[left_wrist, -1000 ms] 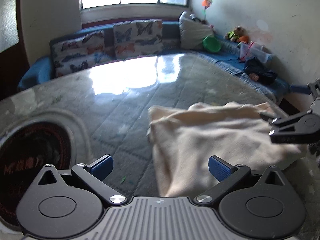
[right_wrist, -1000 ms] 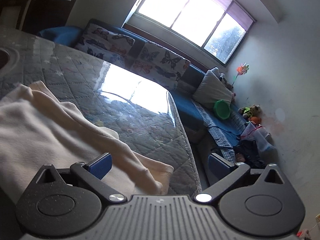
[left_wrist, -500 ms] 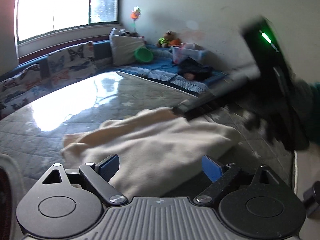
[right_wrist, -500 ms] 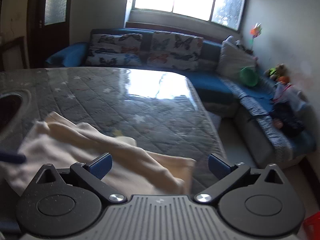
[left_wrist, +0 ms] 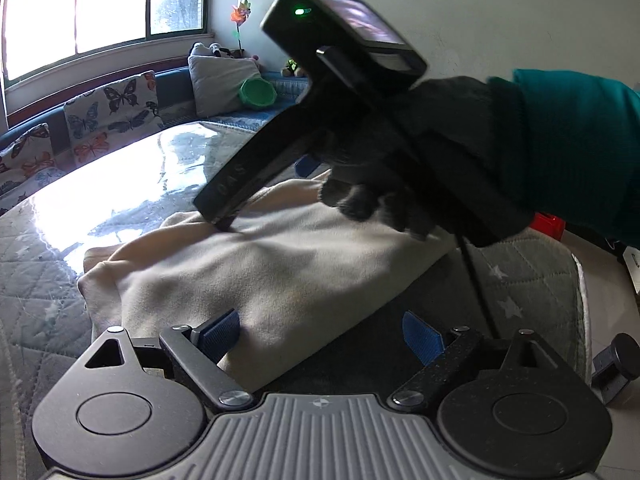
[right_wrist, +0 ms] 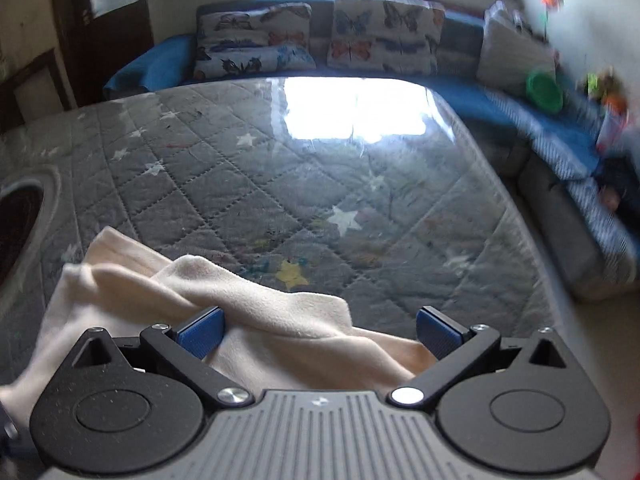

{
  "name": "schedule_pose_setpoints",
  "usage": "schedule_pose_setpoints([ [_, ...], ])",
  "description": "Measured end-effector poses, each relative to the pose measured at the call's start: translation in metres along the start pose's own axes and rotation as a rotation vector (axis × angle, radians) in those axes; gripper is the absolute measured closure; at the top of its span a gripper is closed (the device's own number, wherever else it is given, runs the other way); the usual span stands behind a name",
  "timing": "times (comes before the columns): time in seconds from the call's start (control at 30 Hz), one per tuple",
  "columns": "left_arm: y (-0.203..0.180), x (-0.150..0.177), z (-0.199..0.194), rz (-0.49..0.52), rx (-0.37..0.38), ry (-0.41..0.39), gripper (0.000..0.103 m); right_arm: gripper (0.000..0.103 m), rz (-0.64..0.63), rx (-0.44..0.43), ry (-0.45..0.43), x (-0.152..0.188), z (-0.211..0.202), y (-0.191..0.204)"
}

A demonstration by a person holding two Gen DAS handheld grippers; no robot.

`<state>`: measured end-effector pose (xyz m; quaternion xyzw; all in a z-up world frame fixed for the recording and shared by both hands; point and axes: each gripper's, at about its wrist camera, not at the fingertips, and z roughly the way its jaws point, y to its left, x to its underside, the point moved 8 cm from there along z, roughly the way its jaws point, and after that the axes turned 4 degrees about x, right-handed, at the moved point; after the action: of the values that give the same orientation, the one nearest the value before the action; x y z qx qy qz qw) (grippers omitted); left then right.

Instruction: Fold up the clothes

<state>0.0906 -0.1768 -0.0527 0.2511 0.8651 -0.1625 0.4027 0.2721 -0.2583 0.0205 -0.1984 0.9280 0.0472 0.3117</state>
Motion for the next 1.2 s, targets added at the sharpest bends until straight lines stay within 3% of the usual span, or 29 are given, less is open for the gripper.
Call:
schedule_pose_setpoints([
  [0.3,-0.003,0.002,-0.001,0.007,0.000,-0.008,0.011,0.000,0.104,-0.026,0.005,-0.003,0.003,-0.011],
  [0.7,0.007,0.000,-0.018,-0.030,-0.037,-0.029,0.009,0.000,0.136,-0.029,-0.064,-0.002,-0.037,-0.027],
  [0.87,0.018,0.001,-0.027,-0.060,-0.061,-0.038,0.009,0.000,0.128,-0.026,-0.104,0.017,-0.063,-0.032],
  [1.2,0.034,0.009,-0.040,-0.096,-0.103,-0.046,0.009,0.000,0.116,0.003,-0.199,0.091,-0.111,-0.041],
])
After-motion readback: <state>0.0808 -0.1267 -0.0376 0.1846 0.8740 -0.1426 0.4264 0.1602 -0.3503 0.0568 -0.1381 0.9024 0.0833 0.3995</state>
